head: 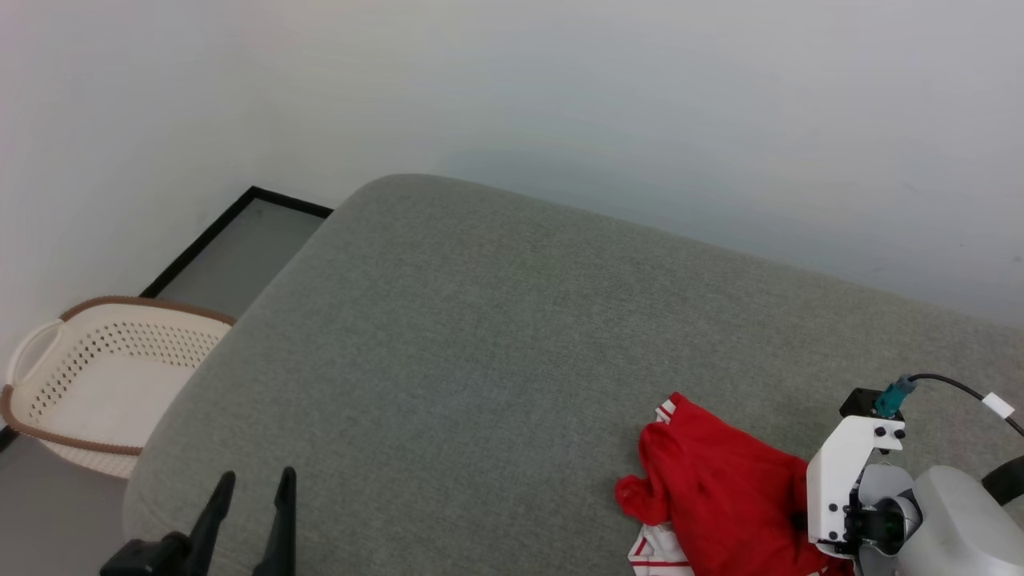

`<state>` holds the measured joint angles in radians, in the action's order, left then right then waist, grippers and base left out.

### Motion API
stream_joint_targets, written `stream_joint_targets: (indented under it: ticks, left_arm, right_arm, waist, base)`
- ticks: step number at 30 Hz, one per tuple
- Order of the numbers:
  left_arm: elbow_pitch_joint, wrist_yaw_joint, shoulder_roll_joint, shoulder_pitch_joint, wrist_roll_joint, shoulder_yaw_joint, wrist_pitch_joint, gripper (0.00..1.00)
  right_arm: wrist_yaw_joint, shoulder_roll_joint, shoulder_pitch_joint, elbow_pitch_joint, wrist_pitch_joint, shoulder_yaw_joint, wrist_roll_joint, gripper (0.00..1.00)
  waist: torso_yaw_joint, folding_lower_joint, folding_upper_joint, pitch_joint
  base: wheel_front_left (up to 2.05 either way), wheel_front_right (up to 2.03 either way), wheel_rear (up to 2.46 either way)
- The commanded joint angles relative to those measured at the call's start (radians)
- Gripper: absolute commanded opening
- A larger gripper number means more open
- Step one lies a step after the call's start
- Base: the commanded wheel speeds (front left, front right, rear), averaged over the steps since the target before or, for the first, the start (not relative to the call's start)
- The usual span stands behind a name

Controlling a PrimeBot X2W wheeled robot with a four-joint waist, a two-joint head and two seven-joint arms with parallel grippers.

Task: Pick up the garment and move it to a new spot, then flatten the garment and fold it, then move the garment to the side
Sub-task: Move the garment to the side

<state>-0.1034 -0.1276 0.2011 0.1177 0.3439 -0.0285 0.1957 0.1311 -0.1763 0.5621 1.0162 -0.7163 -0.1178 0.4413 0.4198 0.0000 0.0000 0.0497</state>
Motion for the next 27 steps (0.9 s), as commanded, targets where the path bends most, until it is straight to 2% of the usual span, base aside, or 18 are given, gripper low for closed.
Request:
stream_joint_targets:
  ticks: [1,5,12,27]
  left_arm:
    - [-0.004,-0.003,0.008,-0.012,0.009,-0.004,0.002,1.0]
    - [-0.003,-0.003,0.013,-0.012,0.021,-0.005,-0.007,1.0]
    - [0.019,-0.002,0.037,-0.014,0.034,-0.003,-0.016,1.0]
    - [0.046,-0.003,0.055,-0.121,0.019,0.076,-0.001,1.0]
  right_arm:
    - [-0.001,0.015,-0.005,0.001,0.016,0.0,0.014,0.0]
    - [-0.001,-0.015,-0.007,-0.02,0.018,0.0,0.018,0.0]
    - [-0.001,-0.096,0.012,-0.084,0.001,-0.02,0.028,0.0]
    - [-0.001,-0.274,0.11,-0.135,0.018,-0.037,0.041,0.0]
  waist:
    - [-0.003,0.0,0.0,0.003]
    - [-0.013,0.0,0.0,0.013]
    - [-0.071,0.0,0.0,0.007]
    - [-0.207,0.0,0.0,-0.111]
  base:
    - [0.0,0.0,0.0]
    - [0.0,0.0,0.0]
    - [0.0,0.0,0.0]
    - [0.0,0.0,0.0]
